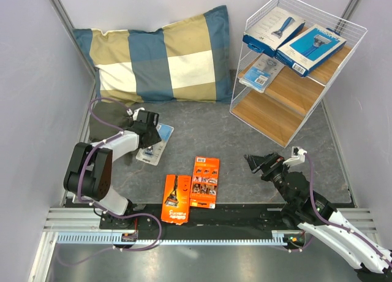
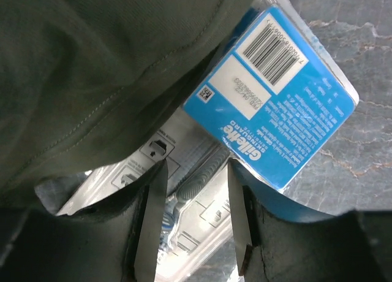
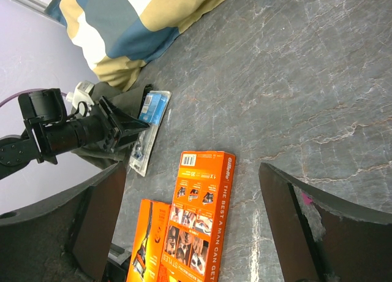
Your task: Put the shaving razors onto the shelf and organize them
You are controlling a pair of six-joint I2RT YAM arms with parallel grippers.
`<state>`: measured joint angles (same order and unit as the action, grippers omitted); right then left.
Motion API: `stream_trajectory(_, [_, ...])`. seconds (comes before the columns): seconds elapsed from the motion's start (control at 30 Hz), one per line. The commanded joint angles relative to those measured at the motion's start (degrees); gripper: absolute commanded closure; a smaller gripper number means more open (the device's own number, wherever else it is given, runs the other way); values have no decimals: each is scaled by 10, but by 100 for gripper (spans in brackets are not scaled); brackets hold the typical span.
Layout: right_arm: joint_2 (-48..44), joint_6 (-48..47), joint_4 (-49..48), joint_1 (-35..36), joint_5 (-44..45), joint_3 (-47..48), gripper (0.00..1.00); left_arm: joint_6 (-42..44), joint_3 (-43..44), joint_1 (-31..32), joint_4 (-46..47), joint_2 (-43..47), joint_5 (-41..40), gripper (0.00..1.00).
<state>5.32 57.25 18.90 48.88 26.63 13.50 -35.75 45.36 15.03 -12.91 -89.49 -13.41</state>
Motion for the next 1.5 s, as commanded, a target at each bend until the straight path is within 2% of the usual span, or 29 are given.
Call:
stream_trajectory(0.0, [2,2,-16,0,1,-8,2,17,-5,-1,12,-31,14,50])
stream_trajectory(0.17, [8,1,-21,0,4,-8,2,26,-20,0,55,-31,82,51])
stream_trajectory(0.27, [14,1,-25,0,3,-8,2,28,-22,1,57,-29,91,60])
stream_trajectory(0.33, [17,0,-28,0,3,-8,2,32,-22,0,57,-29,94,61])
stream_trajectory(0.37, [21,0,-32,0,3,-8,2,34,-22,1,57,-30,95,70])
stream_trajectory(0.43, [25,-1,-37,0,0,-8,2,45,-20,1,54,-32,95,80])
stream_trajectory(0.47, [30,-2,-40,-1,-1,-8,2,51,-18,0,51,-33,96,90])
stream_trajectory(0.57, [36,-2,-46,0,-3,-8,2,74,-6,0,34,-47,92,98])
stream_trajectory(0.83, [38,-7,-48,0,-3,-6,2,85,2,2,23,-45,96,98])
stream_trajectory(1.1, [40,-9,-54,0,-3,-5,2,123,0,4,5,65,107,98])
stream_trajectory(1.27, [48,-11,-60,0,-4,-1,2,139,12,10,-18,121,145,98])
stream_trajectory(1.47, [52,-20,-64,0,-4,11,2,170,33,61,-30,157,179,98])
